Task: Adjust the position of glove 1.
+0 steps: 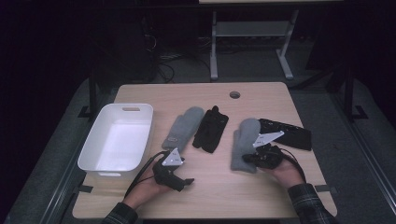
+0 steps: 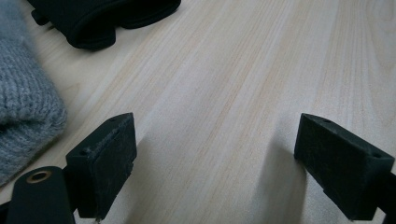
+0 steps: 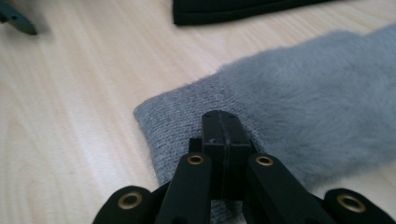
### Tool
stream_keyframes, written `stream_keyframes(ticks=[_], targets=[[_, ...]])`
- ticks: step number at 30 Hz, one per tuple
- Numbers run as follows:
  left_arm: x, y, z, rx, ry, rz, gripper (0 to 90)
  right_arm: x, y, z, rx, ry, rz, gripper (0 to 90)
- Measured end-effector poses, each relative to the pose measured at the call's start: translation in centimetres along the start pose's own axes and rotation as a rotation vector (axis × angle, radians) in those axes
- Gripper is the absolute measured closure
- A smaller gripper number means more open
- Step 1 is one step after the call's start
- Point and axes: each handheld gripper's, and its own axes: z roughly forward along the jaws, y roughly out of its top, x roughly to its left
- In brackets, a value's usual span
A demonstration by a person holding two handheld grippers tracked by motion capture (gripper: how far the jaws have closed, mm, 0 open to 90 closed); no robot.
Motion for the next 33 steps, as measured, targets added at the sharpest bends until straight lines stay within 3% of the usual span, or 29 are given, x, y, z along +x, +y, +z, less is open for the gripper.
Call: stream_keyframes(ticks=[17, 19, 21, 26, 33], targets=[[0.0, 0.0, 0.0, -0.004, 0.000, -0.002, 12.0, 5.0, 0.5, 0.8, 0.017, 0.118, -0.093, 90.0], [0.0, 0.0, 0.0, -0.004, 0.000, -0.001, 12.0, 5.3, 0.7, 0.9, 0.019, 0.117, -0.122, 90.0], [0.0, 0.0, 0.0, -0.004, 0.000, -0.002, 12.0, 5.4, 0.9, 0.7, 0.007, 0.124, -0.112, 90.0], [0.0, 0.0, 0.0, -0.004, 0.000, -0.003, 12.0, 3.7, 1.3, -0.6, -0.035, 0.081, -0.091, 90.0], [0.1, 0.0, 0.0, 0.001, 0.004, 0.009, 12.0, -1.7, 1.8, -1.7, -0.082, -0.028, -0.002, 90.0]])
